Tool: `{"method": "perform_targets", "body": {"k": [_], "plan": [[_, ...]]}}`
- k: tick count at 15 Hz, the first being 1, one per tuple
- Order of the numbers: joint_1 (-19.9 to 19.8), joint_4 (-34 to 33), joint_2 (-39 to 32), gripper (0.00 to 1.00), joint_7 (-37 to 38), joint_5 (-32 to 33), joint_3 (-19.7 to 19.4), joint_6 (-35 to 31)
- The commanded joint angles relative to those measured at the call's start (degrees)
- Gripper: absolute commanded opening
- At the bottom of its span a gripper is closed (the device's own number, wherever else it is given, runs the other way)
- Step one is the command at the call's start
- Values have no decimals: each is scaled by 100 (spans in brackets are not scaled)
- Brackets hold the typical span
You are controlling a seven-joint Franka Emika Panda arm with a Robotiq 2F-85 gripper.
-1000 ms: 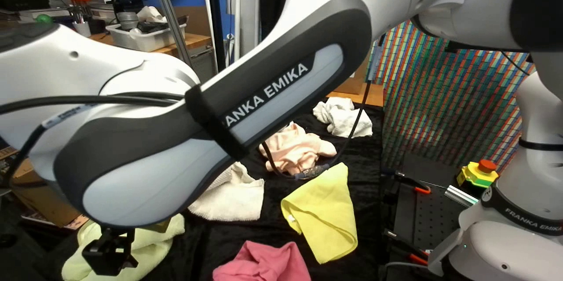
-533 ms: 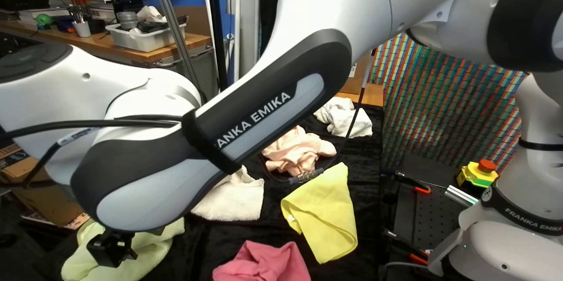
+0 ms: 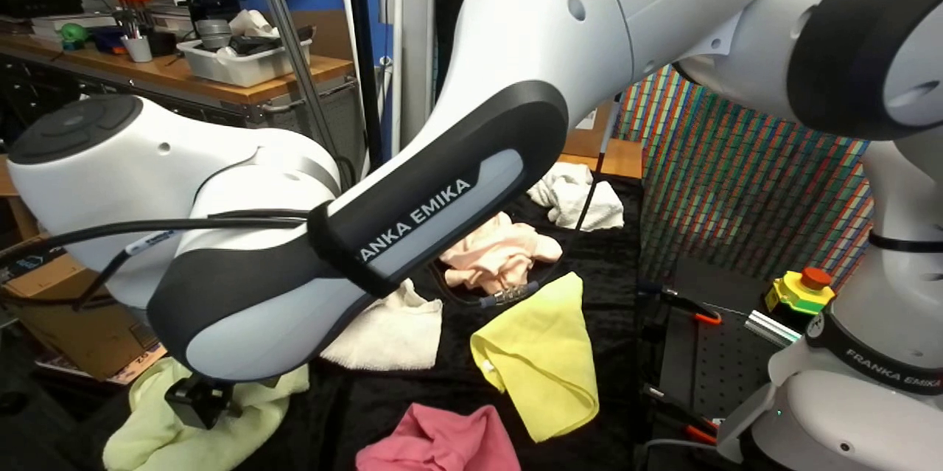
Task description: Pick up the clothes and toy from the table and stack them on each other.
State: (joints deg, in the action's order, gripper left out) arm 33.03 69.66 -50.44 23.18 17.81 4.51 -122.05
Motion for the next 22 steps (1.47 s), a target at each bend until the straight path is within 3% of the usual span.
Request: {"method": "perform_targets", "body": {"k": [1,2,3,4,12,15,22], "plan": [[81,-336,-185,100,134,116,-139,13],[78,-342,-192,100,138,115,-153,12],[67,-345,-186,78,115,99,-150,32],[63,-351,-186,74,104,89,-151,45],[54,-380,-145,11,23,51,-122,207],[53,-365,-105,3,-9,46,-105,222],[160,-199,307,8,191,144,-177,101]]}}
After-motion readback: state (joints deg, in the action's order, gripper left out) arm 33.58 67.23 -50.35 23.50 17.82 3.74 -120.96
